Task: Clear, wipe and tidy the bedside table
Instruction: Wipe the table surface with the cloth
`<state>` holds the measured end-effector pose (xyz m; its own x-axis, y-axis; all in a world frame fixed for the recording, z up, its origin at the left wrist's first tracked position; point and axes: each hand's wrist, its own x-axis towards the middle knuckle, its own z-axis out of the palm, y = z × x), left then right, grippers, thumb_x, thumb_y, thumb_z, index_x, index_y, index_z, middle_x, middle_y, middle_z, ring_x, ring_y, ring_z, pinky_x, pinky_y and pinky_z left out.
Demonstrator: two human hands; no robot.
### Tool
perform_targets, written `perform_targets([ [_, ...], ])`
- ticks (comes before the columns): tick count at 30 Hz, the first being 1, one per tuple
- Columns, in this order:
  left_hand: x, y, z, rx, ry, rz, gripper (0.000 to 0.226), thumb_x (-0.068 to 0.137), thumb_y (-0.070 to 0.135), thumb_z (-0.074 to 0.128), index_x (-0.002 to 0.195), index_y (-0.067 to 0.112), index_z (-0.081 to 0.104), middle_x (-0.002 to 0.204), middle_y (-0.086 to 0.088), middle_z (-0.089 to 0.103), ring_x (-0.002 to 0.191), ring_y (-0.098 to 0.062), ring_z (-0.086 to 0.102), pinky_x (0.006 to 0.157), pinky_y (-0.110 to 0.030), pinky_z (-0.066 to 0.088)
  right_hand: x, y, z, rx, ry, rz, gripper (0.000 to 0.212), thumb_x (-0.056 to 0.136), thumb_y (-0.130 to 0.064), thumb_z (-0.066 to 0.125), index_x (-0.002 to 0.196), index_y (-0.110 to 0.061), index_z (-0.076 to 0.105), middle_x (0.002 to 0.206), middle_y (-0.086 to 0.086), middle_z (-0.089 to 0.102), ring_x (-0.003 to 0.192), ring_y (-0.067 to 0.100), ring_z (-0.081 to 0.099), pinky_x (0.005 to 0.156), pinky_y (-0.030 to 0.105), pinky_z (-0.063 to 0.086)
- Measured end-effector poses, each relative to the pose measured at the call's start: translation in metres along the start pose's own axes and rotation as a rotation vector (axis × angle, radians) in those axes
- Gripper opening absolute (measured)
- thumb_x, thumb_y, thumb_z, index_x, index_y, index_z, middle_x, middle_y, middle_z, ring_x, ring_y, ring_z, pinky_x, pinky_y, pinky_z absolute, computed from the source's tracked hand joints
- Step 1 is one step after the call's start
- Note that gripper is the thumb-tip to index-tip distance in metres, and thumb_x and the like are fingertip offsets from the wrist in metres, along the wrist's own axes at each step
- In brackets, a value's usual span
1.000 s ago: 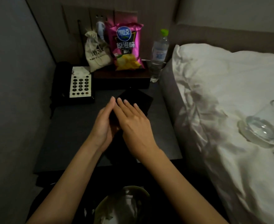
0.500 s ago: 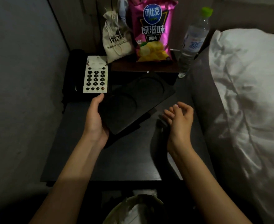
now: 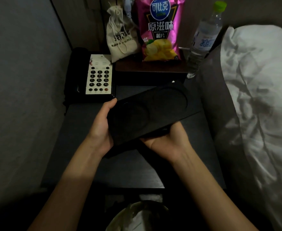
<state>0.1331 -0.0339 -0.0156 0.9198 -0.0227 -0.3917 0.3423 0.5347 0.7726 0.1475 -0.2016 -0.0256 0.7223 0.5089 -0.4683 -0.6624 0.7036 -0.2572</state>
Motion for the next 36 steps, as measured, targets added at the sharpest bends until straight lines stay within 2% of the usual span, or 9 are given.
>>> perform_targets([
  [3,0.002,0.001,-0.001,0.014,-0.011,-0.019,0.044,0.096,0.045,0.046,0.096,0.017,0.08,0.108,-0.009,0.074,0.099,-0.02,0.071,0.07,-0.028,0.059,-0.001,-0.004,-0.002,0.006,-0.004,0.017,0.048,0.087,-0.043,0.057,0.106,-0.003,0.075,0.121,0.017,0.068,0.111,0.032,0.064,0.101,0.047,0.047],
  [7,0.002,0.001,-0.001,0.048,-0.035,-0.025,0.043,0.095,0.047,0.047,0.086,0.023,0.081,0.102,-0.006,0.076,0.095,-0.017,0.073,0.069,-0.026,0.059,0.0,0.0,0.001,-0.034,0.079,-0.06,0.035,0.077,-0.019,0.064,0.106,-0.003,0.073,0.115,0.017,0.07,0.098,0.03,0.07,0.084,0.045,0.058],
  [9,0.003,0.002,-0.002,0.058,-0.027,-0.017,0.041,0.094,0.047,0.048,0.085,0.024,0.081,0.102,-0.005,0.076,0.095,-0.017,0.073,0.07,-0.026,0.059,-0.001,-0.008,0.001,-0.047,0.109,-0.136,0.022,0.087,-0.01,0.056,0.091,-0.003,0.077,0.102,0.014,0.074,0.084,0.026,0.073,0.073,0.04,0.062],
  [17,0.008,0.01,-0.017,-0.086,0.021,0.104,0.038,0.094,0.04,0.049,0.085,0.023,0.081,0.097,-0.002,0.077,0.09,-0.015,0.073,0.069,-0.028,0.058,-0.01,-0.057,-0.002,-0.141,0.234,-0.575,0.034,0.102,-0.026,0.043,0.123,-0.009,0.062,0.115,0.013,0.071,0.11,0.026,0.065,0.098,0.037,0.05],
  [21,0.007,0.006,-0.016,-0.055,0.009,0.079,0.041,0.093,0.045,0.049,0.086,0.02,0.081,0.099,-0.005,0.076,0.091,-0.017,0.074,0.068,-0.028,0.058,-0.006,-0.05,-0.001,-0.796,0.384,-0.868,0.02,0.101,-0.016,0.047,0.109,-0.016,0.065,0.11,0.006,0.069,0.104,0.019,0.064,0.091,0.036,0.05],
  [23,0.006,0.004,-0.014,-0.035,-0.018,0.066,0.045,0.093,0.051,0.048,0.089,0.021,0.081,0.102,-0.005,0.076,0.094,-0.017,0.073,0.07,-0.028,0.058,0.001,-0.038,-0.006,-1.171,0.37,-0.853,0.031,0.1,-0.01,0.046,0.127,-0.013,0.061,0.125,0.008,0.064,0.118,0.016,0.057,0.103,0.034,0.043],
  [26,0.003,0.002,-0.009,-0.029,-0.087,0.054,0.052,0.094,0.061,0.04,0.094,0.028,0.08,0.108,-0.004,0.074,0.102,-0.016,0.07,0.075,-0.03,0.058,0.009,-0.023,-0.014,-1.607,0.448,-0.8,0.053,0.103,-0.016,0.041,0.154,-0.023,0.027,0.161,0.0,0.026,0.15,0.015,0.018,0.123,0.039,0.013],
  [30,0.003,0.0,-0.007,-0.065,-0.174,0.031,0.061,0.089,0.069,0.039,0.108,0.025,0.076,0.121,-0.006,0.069,0.115,-0.018,0.064,0.085,-0.032,0.056,0.013,-0.009,-0.007,-1.927,0.514,-0.851,0.058,0.103,-0.024,0.038,0.156,-0.029,0.016,0.165,-0.004,0.006,0.152,0.014,-0.001,0.123,0.042,-0.002],
  [36,0.008,-0.011,0.002,-0.1,-0.199,-0.033,0.063,0.089,0.068,0.034,0.117,0.026,0.072,0.129,-0.001,0.065,0.121,-0.014,0.06,0.088,-0.029,0.055,0.013,0.035,0.01,-2.096,0.268,-0.929,0.058,0.102,-0.031,0.033,0.156,-0.032,0.012,0.165,-0.005,0.002,0.152,0.015,-0.007,0.124,0.042,-0.001],
])
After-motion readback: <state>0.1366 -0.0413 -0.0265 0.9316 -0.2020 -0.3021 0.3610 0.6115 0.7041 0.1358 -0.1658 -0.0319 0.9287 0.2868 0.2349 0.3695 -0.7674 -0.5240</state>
